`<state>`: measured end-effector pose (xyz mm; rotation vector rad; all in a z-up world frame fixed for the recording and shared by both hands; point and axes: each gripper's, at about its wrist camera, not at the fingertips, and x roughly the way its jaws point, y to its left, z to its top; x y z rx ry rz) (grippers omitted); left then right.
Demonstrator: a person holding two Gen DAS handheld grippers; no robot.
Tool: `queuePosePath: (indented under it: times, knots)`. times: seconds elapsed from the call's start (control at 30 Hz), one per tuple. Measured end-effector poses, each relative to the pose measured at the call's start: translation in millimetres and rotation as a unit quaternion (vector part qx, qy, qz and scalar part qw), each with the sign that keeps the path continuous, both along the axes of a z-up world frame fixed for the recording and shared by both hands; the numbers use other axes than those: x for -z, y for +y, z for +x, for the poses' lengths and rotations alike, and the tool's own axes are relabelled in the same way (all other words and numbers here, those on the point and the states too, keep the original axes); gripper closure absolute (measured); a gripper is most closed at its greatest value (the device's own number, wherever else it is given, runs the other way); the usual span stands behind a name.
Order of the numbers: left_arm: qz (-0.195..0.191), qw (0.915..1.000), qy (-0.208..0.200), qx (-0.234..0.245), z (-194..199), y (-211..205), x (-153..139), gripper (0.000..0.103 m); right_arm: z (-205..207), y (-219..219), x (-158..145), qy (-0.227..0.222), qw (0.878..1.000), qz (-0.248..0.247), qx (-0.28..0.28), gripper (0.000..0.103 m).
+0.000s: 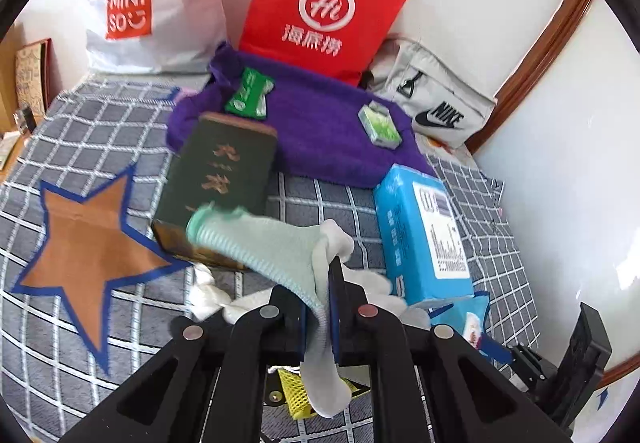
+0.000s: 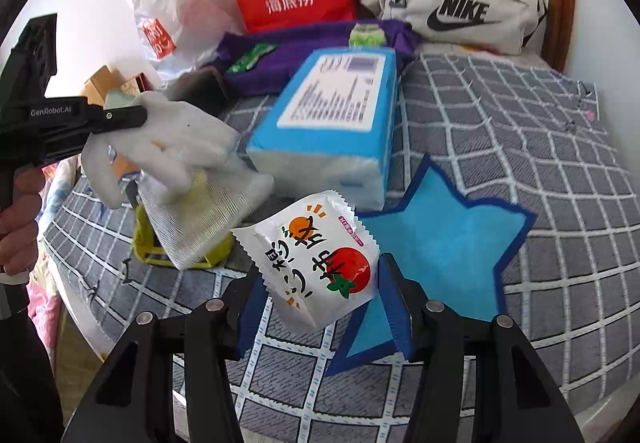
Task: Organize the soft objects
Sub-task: 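Carry white glove with left tool while right tool carries snack packet toward towel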
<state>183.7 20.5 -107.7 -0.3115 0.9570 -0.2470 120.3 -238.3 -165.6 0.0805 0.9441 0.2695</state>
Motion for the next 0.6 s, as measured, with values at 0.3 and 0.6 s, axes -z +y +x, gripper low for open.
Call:
queuePosePath:
  times: [0.3, 0.6]
  knots:
    - [-0.003, 0.9996, -0.027, -0.012, 13, 14, -32, 0.094, 19, -3, -47, -0.039, 0.999, 0.001, 0.001, 0.05]
    - [-0.001, 0.9989, -0.043, -0.018, 58, 17, -59, 0.094, 78, 1, -79, -0.054, 0.998, 0.007, -0.001, 0.05]
